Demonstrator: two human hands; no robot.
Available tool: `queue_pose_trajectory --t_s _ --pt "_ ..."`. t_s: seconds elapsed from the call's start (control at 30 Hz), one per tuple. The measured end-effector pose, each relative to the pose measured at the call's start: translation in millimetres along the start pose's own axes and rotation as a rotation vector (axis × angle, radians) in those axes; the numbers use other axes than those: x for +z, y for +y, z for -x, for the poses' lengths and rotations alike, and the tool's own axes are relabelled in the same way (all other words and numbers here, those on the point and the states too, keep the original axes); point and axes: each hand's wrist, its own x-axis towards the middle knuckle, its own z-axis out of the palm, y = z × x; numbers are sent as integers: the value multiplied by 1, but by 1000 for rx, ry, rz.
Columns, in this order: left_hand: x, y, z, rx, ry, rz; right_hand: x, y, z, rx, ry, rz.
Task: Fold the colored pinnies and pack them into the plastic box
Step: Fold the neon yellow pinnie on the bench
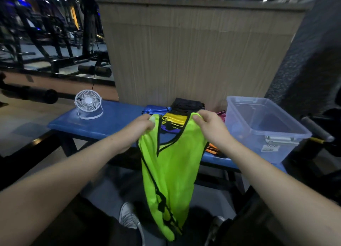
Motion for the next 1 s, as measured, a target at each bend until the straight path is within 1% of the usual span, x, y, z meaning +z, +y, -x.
queue_pose_trajectory --t_s 0.07,0.13,0.17,0.27,0.4,0.5,0.6,0.67,0.77,0.93,1.0 --pt "-20 2 -7 30 34 -212 -14 9 -5 2 38 84" --pt "-34 3 -13 124 147 -511 -27 16 -8 7 69 146" --pt "-39 4 -15 175 190 -607 -31 19 -9 0 78 174" --pt "-53 11 -18 252 260 -725 -43 19 -7 -27 84 237" --pt "-60 18 -21 259 267 -889 -50 15 -5 -67 97 299" --pt "-60 21 -23 242 270 -898 -51 11 -5 -68 98 310" --pt "-54 25 -25 232 231 -824 -51 8 -5 -56 115 311" --pt "-49 29 -26 214 183 -796 -52 6 -5 -10 105 301" --pt "-41 32 -29 159 103 -716 -50 0 -5 85 35 266" --pt "-16 27 -31 141 -78 -575 -33 -12 2 194 -37 97" --pt "-3 26 -31 115 -129 -510 -24 -16 4 248 -84 -17"
